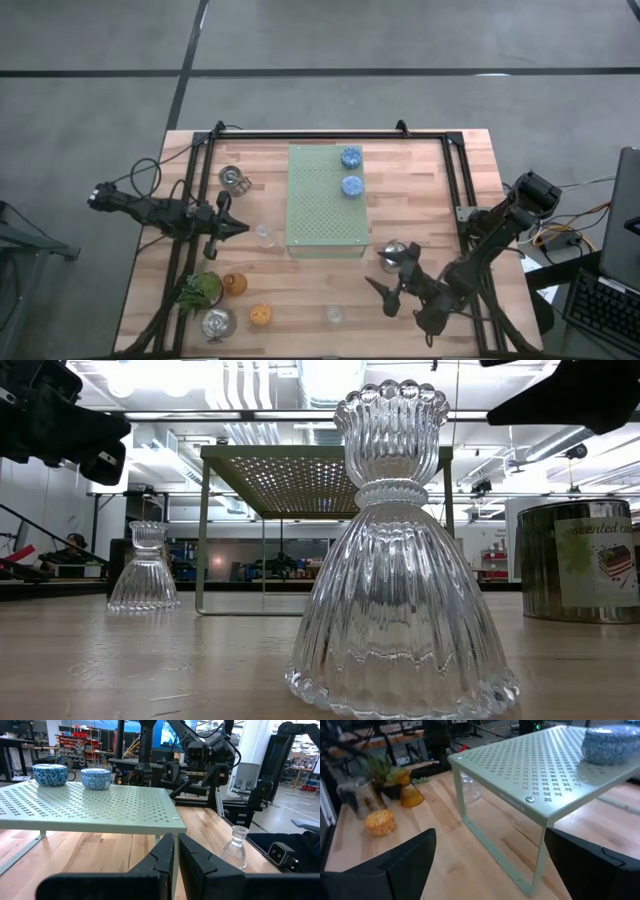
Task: Pick & Place candle stick holders
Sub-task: Put the bottom transparent candle holder on the shelf
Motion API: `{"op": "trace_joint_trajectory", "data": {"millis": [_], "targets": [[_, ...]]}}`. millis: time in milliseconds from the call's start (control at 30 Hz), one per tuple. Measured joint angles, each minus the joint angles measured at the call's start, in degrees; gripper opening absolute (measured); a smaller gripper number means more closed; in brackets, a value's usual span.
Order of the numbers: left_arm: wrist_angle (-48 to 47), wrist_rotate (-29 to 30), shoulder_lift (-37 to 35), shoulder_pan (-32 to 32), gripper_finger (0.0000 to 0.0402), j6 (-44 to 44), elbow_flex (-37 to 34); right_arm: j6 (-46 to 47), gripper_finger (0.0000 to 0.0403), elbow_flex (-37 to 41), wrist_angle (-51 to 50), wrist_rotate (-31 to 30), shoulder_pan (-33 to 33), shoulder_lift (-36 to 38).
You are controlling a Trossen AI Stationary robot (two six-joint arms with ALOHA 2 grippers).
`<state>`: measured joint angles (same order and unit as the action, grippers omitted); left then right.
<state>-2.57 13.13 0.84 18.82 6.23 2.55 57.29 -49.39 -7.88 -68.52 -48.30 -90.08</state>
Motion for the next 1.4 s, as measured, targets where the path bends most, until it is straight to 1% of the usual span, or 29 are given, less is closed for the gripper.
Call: {"op": "trace_joint_trajectory", "data": {"millis": [67,133,267,400,533,733,1000,1200,1333,1400], "targets": [[0.0,0.0,0.0,0.0,0.0028,0.0,0.0,1.7,0.0364,0.0,0.3,0.4,0.1,0.0],[0.0,0.0,0.0,0.0,0.0028,0.0,0.0,1.0,0.0364,0.0,0.5,1.0,0.1,0.0],[0.0,0.0,0.0,0.0,0.0028,0.0,0.0,-4.3,0.0364,0.0,2.9,3.3,0.1,0.0],[0.0,0.0,0.0,0.0,0.0028,0.0,0.0,-13.4,0.0363,0.0,7.8,7.2,0.1,-0.1],[0.0,0.0,0.0,0.0,0.0028,0.0,0.0,-17.2,0.0363,0.0,10.4,10.3,0.1,-1.8],[0.0,0.0,0.0,0.0,0.0028,0.0,0.0,-19.1,0.0363,0.0,14.3,14.3,0.4,-6.0],[0.0,0.0,0.0,0.0,0.0028,0.0,0.0,-21.8,0.0363,0.0,17.6,15.2,2.8,-8.3],[0.0,0.0,0.0,0.0,0.0028,0.0,0.0,-21.7,0.0363,0.0,19.5,19.9,3.2,-7.8],[0.0,0.0,0.0,0.0,0.0028,0.0,0.0,-21.0,0.0363,0.0,22.7,25.2,3.2,-7.8],[0.0,0.0,0.1,0.0,0.0028,0.0,0.0,-20.5,0.0363,0.0,24.2,26.9,3.3,-7.8]]}}
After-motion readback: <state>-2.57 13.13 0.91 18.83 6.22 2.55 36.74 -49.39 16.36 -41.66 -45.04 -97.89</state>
